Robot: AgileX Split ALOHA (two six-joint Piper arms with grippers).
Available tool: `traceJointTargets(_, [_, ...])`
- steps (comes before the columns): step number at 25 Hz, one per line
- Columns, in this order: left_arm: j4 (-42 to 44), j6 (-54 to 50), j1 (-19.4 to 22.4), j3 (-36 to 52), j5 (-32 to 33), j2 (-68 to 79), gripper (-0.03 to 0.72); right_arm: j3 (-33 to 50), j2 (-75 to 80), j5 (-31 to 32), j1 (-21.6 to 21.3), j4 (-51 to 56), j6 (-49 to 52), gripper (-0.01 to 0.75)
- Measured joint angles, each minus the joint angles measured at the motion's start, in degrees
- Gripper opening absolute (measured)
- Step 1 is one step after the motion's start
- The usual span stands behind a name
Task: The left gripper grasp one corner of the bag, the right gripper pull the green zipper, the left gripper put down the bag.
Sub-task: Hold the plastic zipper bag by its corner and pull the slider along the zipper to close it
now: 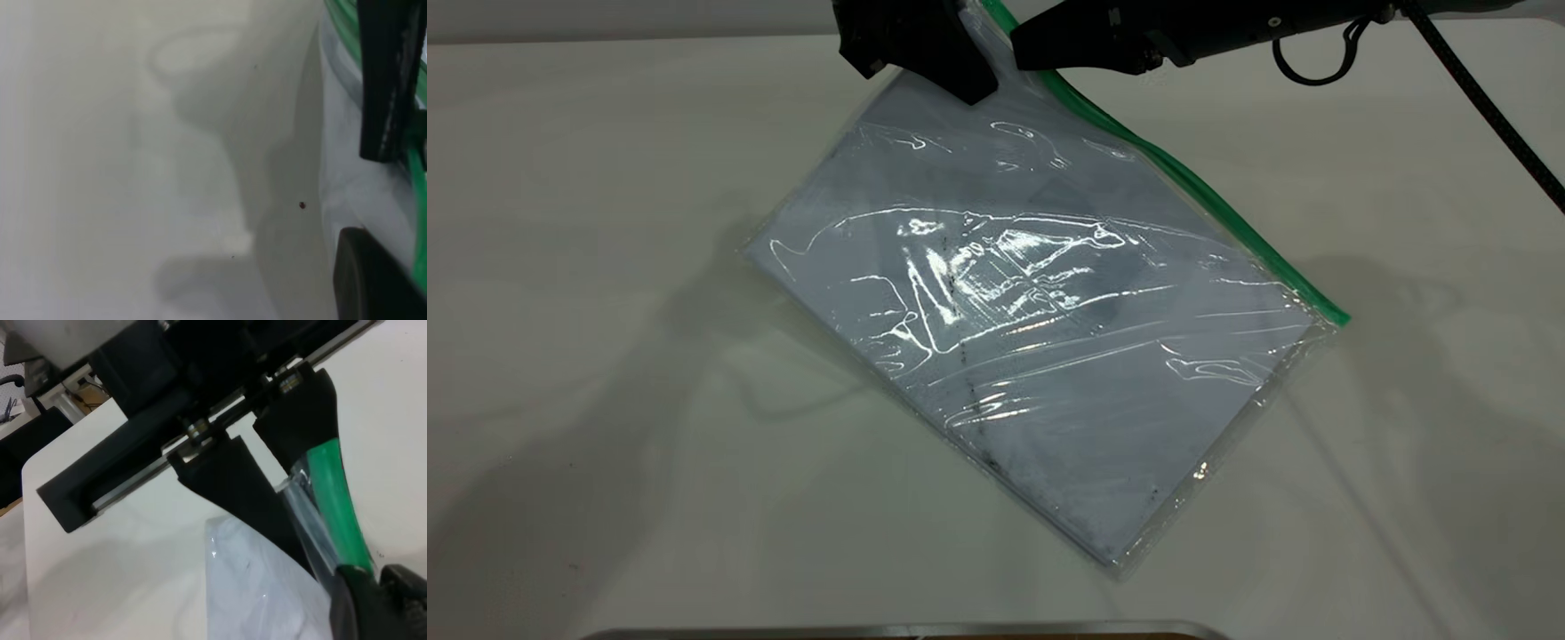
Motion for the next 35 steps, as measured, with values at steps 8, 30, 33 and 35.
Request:
traceJointTargets(8, [0.6,-0.05,0.0,0.05,0.32,-1.5,0.055,-0.1,0.0,1.74,-0.61,-0.13,0.0,0.037])
traceJointTargets(30, [-2.4,3.23,2.23,0.34,1.41,-6.91,0.051,-0.71,-0.08,-0.72,-3.47,-5.47,0.94,0.037])
traceJointTargets(33, [-5.3,4.8,2.83,0.77,1.37,-7.02,0.051,-0.83,1.08,-0.86,-3.91,-5.53,1.55,0.037])
traceJointTargets(35, [-7.7,6.27,3.74,1.01,1.37,-7.02,0.051,-1.13,1.97,-0.8,-4.15,-5.43,1.98,0.037])
